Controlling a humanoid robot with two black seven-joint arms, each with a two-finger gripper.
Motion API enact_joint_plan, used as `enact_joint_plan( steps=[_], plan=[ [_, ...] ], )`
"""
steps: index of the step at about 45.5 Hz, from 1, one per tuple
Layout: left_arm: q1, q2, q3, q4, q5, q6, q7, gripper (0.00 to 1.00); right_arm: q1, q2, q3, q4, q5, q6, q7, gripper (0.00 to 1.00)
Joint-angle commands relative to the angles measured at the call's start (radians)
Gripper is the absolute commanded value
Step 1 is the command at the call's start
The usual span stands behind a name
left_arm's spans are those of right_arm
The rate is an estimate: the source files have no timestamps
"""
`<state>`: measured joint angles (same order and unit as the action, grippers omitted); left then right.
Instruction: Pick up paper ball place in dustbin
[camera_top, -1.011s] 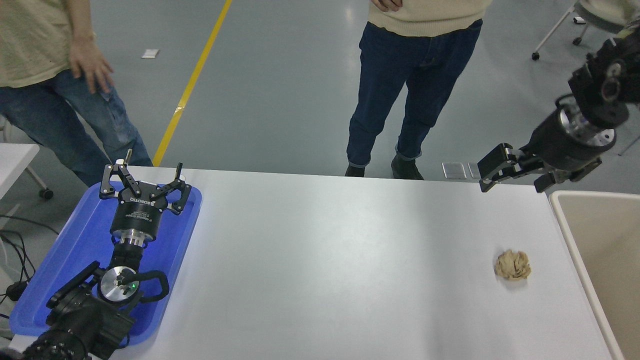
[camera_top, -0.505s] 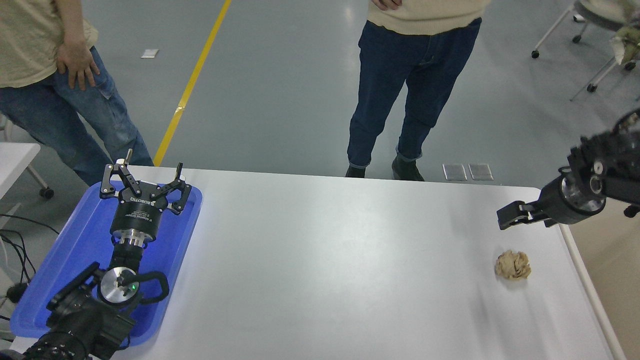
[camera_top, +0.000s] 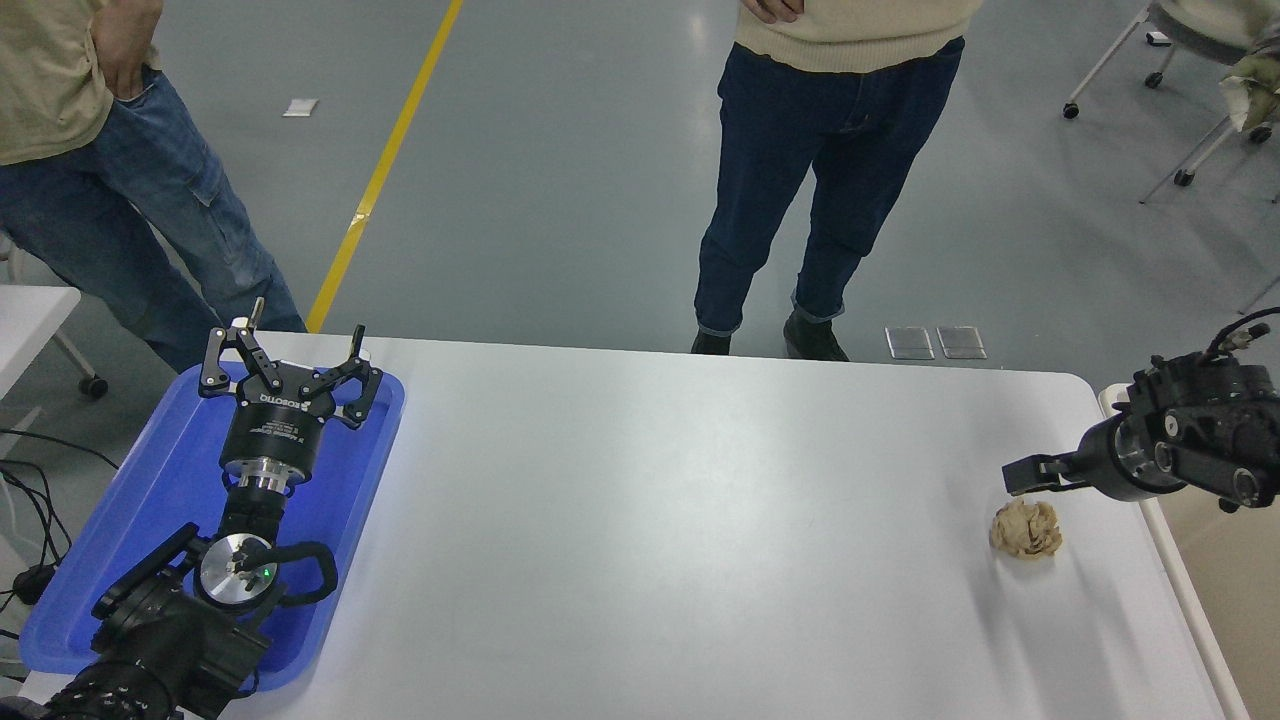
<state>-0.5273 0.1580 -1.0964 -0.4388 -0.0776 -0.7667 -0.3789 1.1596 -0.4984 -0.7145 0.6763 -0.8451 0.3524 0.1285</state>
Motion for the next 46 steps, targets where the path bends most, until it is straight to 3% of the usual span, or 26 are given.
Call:
enact_joint_plan(
  steps=[1, 26, 37, 41, 46],
  plan=[
    [0.0, 0.0, 0.001, 0.0, -0.001, 0.0, 0.0, 1.0, -0.058, 0.017, 0.036, -0.024, -0.003, -0.038, -0.001, 1.0],
    [0.0, 0.0, 0.0, 0.0, 0.001, 0.0, 0.0, 1.0, -0.124, 0.028, 0.081, -0.026, -0.008, -0.112, -0.006, 1.0],
    [0.0, 0.0, 0.0, -0.001, 0.001, 0.0, 0.0, 1.0, -0.159, 0.049, 0.084, -0.046, -0.009, -0.151, -0.009, 0.96],
    [0.0, 0.0, 0.0, 0.0, -0.001, 0.0, 0.0, 1.0, -0.166, 0.054, 0.084, -0.05, -0.009, -0.158, -0.01, 0.84],
    [0.001, 0.0, 0.0, 0.0, 0.001, 0.0, 0.0, 1.0, -0.172, 0.055, 0.084, -0.053, -0.014, -0.165, -0.02, 0.59]
  ],
)
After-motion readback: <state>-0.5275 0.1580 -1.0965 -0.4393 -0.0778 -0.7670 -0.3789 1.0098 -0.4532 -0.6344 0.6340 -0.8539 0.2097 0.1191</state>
